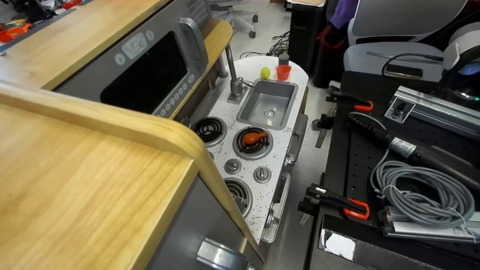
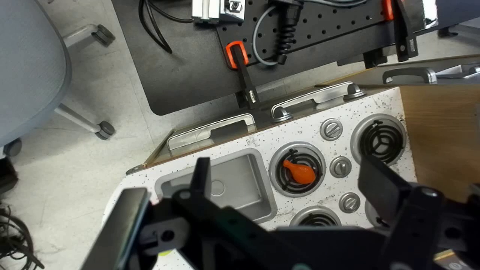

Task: Place the grey object on the right side of the counter inside the orange cup

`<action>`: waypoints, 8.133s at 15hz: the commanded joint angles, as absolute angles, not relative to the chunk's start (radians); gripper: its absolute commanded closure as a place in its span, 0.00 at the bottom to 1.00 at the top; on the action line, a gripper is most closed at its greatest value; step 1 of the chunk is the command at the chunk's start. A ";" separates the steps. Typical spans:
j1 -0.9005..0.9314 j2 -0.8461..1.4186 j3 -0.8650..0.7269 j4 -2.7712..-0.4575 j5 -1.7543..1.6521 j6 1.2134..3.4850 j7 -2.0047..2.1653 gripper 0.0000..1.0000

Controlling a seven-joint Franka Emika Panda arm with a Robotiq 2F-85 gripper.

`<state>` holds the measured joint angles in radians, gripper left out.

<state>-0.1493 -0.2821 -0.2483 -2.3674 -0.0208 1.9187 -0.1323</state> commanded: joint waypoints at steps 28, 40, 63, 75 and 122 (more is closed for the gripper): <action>-0.262 0.084 -0.363 -2.368 0.017 2.470 -0.518 0.00; -0.534 0.666 -0.240 -2.007 0.093 2.743 -0.593 0.00; -0.595 1.130 -0.127 -1.302 0.049 2.480 -0.383 0.00; -0.567 1.224 -0.111 -1.207 0.038 2.468 -0.383 0.00; -0.478 0.881 -0.118 -1.627 0.026 2.488 -0.360 0.88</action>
